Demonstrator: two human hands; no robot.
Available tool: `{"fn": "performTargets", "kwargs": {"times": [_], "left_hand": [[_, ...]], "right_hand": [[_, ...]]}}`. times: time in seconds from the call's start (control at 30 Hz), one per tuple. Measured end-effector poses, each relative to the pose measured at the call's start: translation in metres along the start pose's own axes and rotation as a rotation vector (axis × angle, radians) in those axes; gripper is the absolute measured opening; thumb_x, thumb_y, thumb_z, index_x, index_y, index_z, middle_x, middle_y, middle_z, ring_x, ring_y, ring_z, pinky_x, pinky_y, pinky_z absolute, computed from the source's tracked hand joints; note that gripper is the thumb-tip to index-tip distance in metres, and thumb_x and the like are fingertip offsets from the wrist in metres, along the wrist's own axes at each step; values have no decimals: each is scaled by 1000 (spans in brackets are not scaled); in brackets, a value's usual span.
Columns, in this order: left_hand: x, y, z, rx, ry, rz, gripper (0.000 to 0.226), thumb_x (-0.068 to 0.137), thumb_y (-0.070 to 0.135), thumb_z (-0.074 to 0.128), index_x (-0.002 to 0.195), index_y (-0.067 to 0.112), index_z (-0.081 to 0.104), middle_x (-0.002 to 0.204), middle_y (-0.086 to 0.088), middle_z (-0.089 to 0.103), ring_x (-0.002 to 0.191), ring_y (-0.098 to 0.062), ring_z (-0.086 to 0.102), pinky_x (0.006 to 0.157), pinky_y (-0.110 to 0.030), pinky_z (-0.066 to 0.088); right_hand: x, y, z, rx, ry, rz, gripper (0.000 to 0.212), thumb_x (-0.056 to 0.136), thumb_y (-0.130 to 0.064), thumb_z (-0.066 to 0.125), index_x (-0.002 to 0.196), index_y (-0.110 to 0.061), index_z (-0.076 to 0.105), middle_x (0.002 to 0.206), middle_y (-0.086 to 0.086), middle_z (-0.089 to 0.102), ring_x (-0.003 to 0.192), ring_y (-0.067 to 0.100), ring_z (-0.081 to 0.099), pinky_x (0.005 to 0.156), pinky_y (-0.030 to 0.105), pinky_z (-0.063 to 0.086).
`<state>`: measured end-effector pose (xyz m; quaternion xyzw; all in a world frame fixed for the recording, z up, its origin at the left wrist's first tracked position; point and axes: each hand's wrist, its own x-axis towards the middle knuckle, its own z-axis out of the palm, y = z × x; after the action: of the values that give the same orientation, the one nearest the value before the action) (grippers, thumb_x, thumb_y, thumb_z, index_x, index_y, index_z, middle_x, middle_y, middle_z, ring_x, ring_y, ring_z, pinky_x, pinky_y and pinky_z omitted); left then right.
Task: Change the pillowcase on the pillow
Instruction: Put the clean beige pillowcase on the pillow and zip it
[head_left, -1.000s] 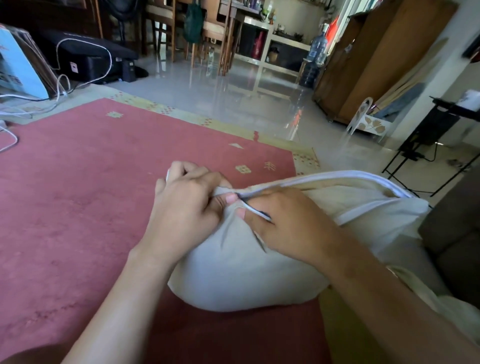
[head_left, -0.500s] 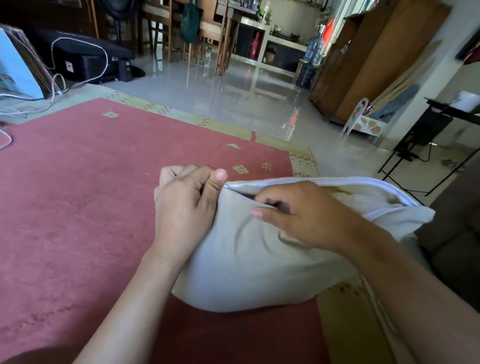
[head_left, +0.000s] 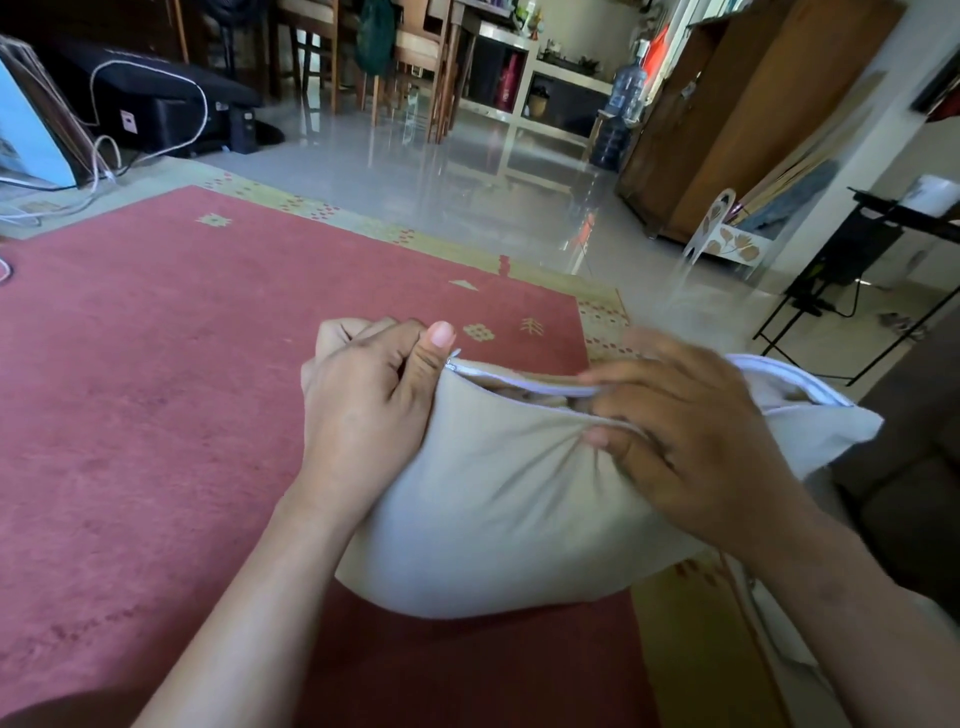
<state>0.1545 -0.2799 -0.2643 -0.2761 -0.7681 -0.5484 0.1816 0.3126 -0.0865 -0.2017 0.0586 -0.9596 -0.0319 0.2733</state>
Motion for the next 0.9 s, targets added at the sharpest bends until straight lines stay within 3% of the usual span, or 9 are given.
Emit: {"fn": "performTargets", "kwargs": {"times": [0.1, 0.17, 0.3, 0.33, 0.4, 0.5, 0.7, 0.8, 0.9], "left_hand": [[1, -3, -2, -31, -41, 49, 57, 94, 74, 29, 72, 27, 52, 71, 13, 53, 91, -3, 40, 88, -52, 44], [3, -6, -6, -75, -108, 94, 48, 95, 71, 34, 74, 35, 57, 74, 12, 56, 95, -11, 44, 91, -49, 41], [7, -14, -17, -165, -281, 150, 18, 87, 58, 56, 95, 43, 64, 97, 24, 64, 111, -14, 43, 99, -19, 30], [8, -16, -18, -178, -286, 148, 17, 85, 54, 58, 97, 44, 64, 100, 26, 64, 113, -10, 41, 99, -15, 28], [7, -15, -17, -191, -250, 126, 15, 83, 52, 58, 95, 46, 63, 99, 29, 63, 112, -2, 39, 98, -11, 27], [5, -11, -12, -177, -164, 96, 11, 82, 52, 57, 90, 47, 63, 97, 28, 62, 109, 4, 37, 99, -23, 33], [2, -10, -5, -25, -96, 115, 28, 93, 54, 49, 95, 31, 65, 90, 24, 60, 102, -11, 38, 92, -46, 42], [3, -11, -4, 5, -94, 131, 31, 96, 55, 46, 92, 29, 62, 90, 24, 59, 102, -13, 38, 92, -45, 40], [4, -10, -3, 2, -98, 133, 30, 95, 55, 48, 92, 30, 63, 91, 19, 62, 102, -12, 38, 93, -42, 39]], "right_hand": [[16, 6, 4, 253, -27, 97, 16, 89, -37, 65, 86, -23, 73, 80, -29, 62, 78, -4, 61, 72, 21, 40], [26, 5, 1, 412, -62, 233, 10, 79, -30, 79, 77, -27, 70, 69, -20, 67, 70, 4, 63, 65, 24, 43], [42, 4, 0, 561, -77, 384, 22, 72, -28, 86, 83, -27, 67, 70, -9, 71, 67, 16, 64, 73, 24, 48], [45, 1, 3, 496, -52, 352, 18, 76, -29, 83, 85, -29, 68, 70, -11, 71, 68, 11, 66, 80, 30, 52], [48, -7, 14, 355, 27, 275, 10, 82, -27, 69, 89, -34, 67, 77, -21, 71, 80, 0, 68, 96, 47, 45], [57, -31, 26, 252, 134, 221, 15, 85, -35, 58, 99, -37, 64, 90, -26, 71, 97, -12, 62, 115, 45, 20], [80, -53, 39, 216, 60, 136, 30, 88, -60, 56, 112, -47, 67, 105, -26, 70, 114, -7, 56, 117, 40, 3], [87, -48, 42, 327, 65, 184, 26, 82, -63, 60, 100, -49, 72, 94, -30, 71, 110, -9, 57, 117, 42, 9], [91, -43, 42, 577, 27, 250, 21, 75, -57, 72, 91, -44, 73, 84, -30, 72, 92, -9, 65, 104, 49, 41]]}}
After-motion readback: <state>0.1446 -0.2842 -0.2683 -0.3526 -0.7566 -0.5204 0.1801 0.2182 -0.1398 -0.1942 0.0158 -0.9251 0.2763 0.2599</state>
